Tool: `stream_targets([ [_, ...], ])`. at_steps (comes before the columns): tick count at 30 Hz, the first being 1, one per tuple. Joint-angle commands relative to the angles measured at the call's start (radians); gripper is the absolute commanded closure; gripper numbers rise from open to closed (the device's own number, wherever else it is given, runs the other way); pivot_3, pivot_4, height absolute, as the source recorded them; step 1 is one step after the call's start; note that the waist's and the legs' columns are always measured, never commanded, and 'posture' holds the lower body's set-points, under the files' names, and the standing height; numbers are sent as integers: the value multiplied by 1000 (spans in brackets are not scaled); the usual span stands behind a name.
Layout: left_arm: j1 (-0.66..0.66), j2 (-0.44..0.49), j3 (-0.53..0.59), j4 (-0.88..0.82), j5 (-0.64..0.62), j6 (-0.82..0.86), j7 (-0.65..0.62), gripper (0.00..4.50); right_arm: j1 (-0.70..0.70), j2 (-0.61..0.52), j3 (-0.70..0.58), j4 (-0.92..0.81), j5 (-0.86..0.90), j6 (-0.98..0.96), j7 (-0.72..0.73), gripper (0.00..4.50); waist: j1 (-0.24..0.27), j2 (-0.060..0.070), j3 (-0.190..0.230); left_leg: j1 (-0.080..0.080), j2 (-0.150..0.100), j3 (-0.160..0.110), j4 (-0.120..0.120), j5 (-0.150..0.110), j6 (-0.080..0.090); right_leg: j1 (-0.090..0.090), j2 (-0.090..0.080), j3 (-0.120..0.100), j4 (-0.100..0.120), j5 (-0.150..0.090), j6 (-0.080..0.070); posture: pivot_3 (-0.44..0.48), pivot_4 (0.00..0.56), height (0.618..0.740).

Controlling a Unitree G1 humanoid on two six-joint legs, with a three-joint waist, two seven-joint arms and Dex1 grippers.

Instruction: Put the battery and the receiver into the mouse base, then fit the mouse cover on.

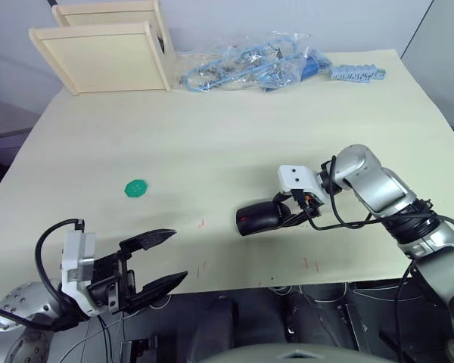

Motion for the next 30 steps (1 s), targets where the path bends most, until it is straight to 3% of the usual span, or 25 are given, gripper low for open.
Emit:
stream_targets([
  [1, 3, -1, 14, -35, -3, -13, -1, 0, -6, 5, -5, -18, 5, -5, 4, 1655, 0, 0, 0, 0, 0, 0, 0, 0, 0, 0, 0, 0, 0, 0, 0, 0, 150, 740],
  [25, 4, -2, 14, -40, -4, -12, 3, 0, -10, 8, -8, -20, 10, 2, 3, 1655, -2, 0, 0, 0, 0, 0, 0, 0, 0, 0, 0, 0, 0, 0, 0, 0, 150, 740],
  [30, 2, -2, 11, -39, -3, -11, 5, 0, -9, 13, -12, -17, 4, -12, -9, 77, -5, 0, 0, 0, 0, 0, 0, 0, 0, 0, 0, 0, 0, 0, 0, 0, 150, 740],
])
